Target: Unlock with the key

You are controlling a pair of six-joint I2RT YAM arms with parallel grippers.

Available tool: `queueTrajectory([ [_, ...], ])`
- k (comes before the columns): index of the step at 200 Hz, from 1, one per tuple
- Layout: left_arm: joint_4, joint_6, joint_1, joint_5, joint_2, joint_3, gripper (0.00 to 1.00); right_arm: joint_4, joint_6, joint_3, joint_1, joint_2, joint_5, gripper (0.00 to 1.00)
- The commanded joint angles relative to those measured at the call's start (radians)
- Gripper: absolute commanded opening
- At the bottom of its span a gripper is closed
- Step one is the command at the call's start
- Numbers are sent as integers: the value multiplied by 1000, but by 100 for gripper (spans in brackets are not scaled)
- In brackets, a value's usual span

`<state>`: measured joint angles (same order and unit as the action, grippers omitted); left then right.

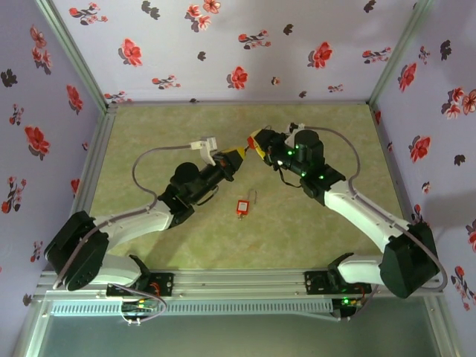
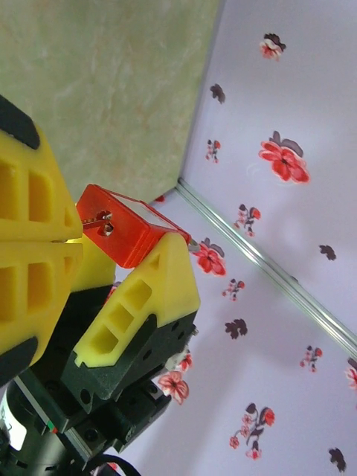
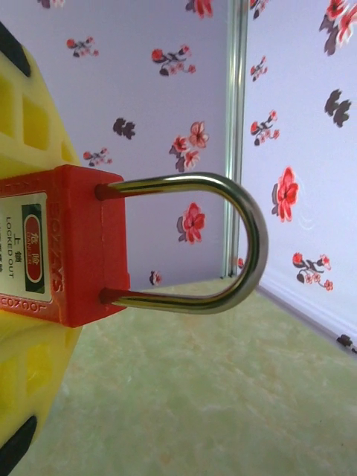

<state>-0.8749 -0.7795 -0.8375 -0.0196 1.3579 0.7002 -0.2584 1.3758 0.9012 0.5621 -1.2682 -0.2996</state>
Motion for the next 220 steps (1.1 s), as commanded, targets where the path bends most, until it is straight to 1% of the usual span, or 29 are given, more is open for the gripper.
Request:
queueTrajectory([
  [1,-240,56,-1,-5,9,63,0,1,89,-57,68,13,-243,0],
  [23,-114,245,-32,-23,-20,98,0,-45,135,-78,67,21,-248,0],
  [42,-52,367,-38,-26,-33,122,0,-62,155,-85,68,28,-255,0],
  [74,71,521,-35,-22,-60,185,0,-59,161,-96,67,42,-259,0],
  [93,131,572,-28,3,-76,209,0,-46,152,-102,65,55,-259,0],
  [118,149,567,5,48,-99,206,0,-33,142,-101,59,65,-268,0],
  [154,124,479,71,139,-112,184,0,66,90,-75,58,90,-260,0],
  [180,98,457,72,157,-99,170,0,98,86,-67,58,99,-244,0],
  [207,65,443,71,153,-83,152,0,97,96,-57,59,104,-233,0],
  [220,46,438,68,134,-79,137,0,98,99,-53,59,105,-228,0],
])
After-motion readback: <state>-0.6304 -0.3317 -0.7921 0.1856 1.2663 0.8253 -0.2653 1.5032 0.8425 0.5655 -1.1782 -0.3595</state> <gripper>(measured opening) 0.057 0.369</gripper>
